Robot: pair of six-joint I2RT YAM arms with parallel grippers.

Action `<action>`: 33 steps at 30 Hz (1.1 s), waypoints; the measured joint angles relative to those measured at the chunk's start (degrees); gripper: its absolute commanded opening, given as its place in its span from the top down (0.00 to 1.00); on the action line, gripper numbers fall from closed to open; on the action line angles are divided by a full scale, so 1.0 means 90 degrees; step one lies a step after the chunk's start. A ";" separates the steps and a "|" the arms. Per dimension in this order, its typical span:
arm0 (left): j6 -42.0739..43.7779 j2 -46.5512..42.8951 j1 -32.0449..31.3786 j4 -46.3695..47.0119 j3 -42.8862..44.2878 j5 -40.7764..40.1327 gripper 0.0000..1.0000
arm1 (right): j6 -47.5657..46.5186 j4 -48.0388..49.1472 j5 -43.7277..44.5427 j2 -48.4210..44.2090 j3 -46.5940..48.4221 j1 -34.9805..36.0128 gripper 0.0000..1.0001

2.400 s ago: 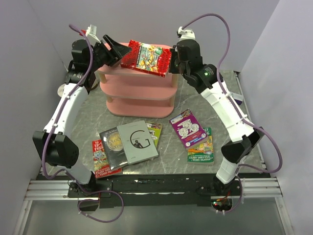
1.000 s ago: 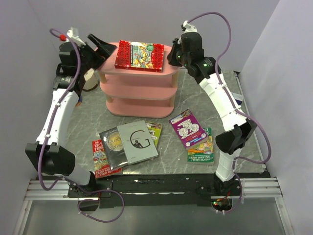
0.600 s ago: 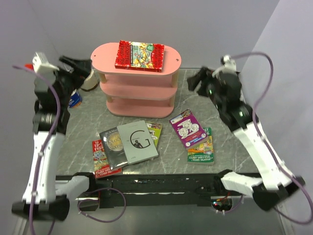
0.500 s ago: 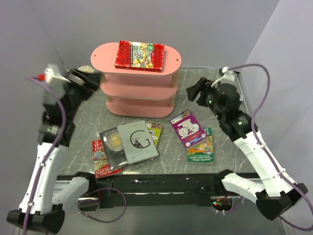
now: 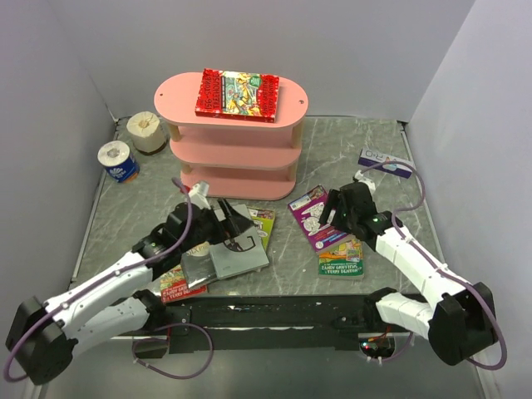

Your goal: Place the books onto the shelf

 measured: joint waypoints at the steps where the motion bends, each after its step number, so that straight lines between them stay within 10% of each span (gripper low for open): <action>1: -0.0027 0.0141 -0.0121 0.0228 0.0002 0.0017 0.04 | 0.0024 0.0007 -0.0002 -0.0010 -0.0044 -0.0095 0.09; 23: -0.0437 0.2380 -0.1195 0.1831 0.0413 0.0228 0.02 | 0.0080 0.0282 -0.0066 0.0760 -0.0447 -0.1008 0.08; 33: -0.0571 0.2892 -0.1299 0.1957 0.0678 0.0243 0.03 | 0.0112 0.1231 -0.1848 0.0777 -0.0884 -0.1132 0.22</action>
